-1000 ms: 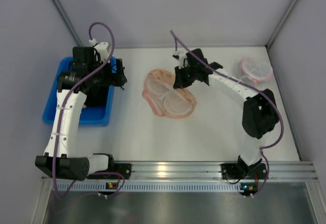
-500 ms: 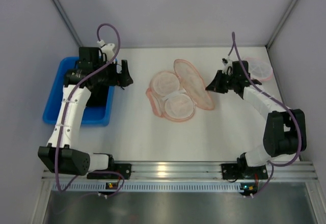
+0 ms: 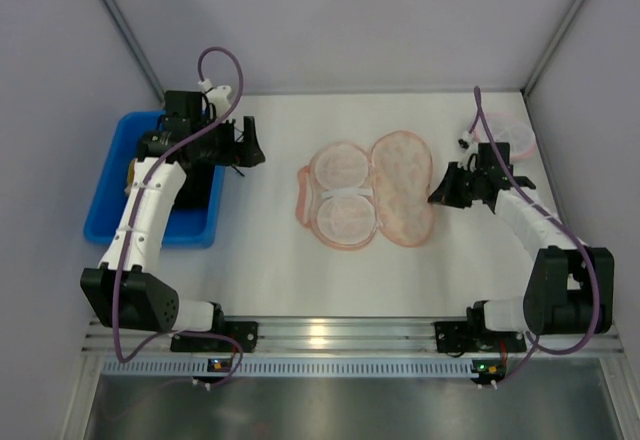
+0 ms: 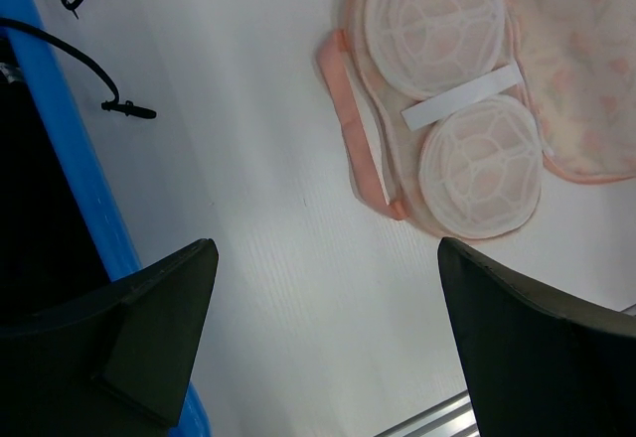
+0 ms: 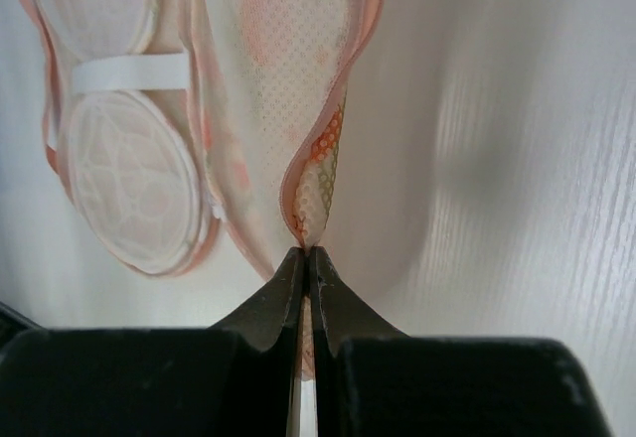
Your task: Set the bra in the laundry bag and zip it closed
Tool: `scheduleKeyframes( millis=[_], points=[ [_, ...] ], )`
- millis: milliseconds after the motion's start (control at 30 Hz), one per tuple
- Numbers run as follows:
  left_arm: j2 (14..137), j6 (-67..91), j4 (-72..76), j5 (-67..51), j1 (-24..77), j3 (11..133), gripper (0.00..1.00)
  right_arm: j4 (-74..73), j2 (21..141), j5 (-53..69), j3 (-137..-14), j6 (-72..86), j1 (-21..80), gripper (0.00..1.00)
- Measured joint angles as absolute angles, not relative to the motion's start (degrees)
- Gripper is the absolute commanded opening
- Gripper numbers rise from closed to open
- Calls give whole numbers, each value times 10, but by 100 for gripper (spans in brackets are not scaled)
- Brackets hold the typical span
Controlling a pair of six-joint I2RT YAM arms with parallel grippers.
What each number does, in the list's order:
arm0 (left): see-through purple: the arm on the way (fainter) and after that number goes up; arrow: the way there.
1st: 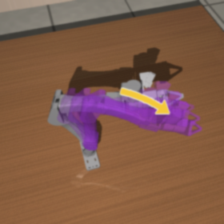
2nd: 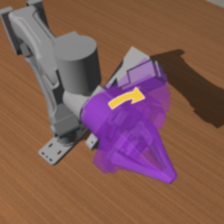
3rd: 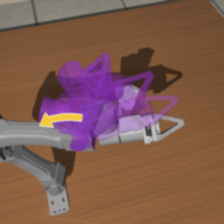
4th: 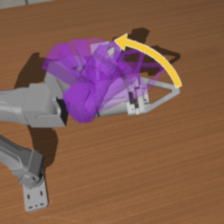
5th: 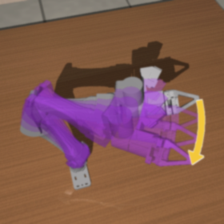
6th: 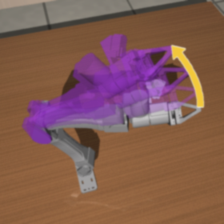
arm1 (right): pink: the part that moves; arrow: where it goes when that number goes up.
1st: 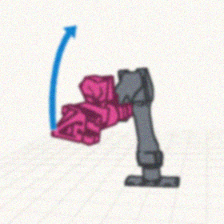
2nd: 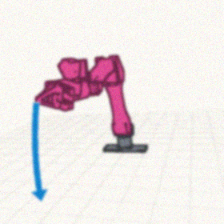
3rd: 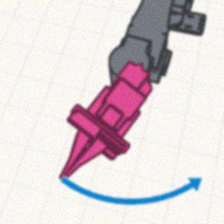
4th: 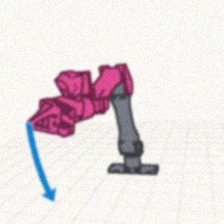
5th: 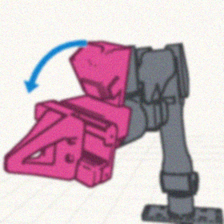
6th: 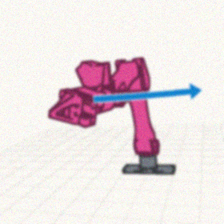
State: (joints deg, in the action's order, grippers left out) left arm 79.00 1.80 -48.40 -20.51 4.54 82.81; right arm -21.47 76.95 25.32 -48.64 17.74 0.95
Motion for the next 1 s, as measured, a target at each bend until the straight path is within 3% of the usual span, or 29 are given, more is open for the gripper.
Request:
scheduleKeyframes(
  millis=[267,533,633,667,733,767,833,933,1000],
  points=[
    [802,29,-496,-165,31,871,97,-318,801,206,-505,69,-2,0],
    [855,12,-547,-144,-107,934,95,-370,881,175,-539,-23,-7,5],
    [896,-10,-575,-145,-159,963,95,-384,895,167,-543,-45,-7,18],
    [905,-17,-578,-143,-170,967,95,-390,897,164,-547,-50,-7,31],
    [919,-30,-588,-122,-189,969,96,-401,903,159,-558,-59,-7,44],
    [924,-35,-593,-109,-192,969,95,-406,908,156,-568,-66,-7,59],
    [931,-43,-598,-83,-193,969,92,-415,911,151,-580,-72,-7,77],
    [943,-50,-598,-38,-194,970,86,-433,911,145,-599,-84,-7,95],
    [955,-51,-597,-15,-201,971,82,-449,909,143,-615,-89,-7,99]
  ],
)
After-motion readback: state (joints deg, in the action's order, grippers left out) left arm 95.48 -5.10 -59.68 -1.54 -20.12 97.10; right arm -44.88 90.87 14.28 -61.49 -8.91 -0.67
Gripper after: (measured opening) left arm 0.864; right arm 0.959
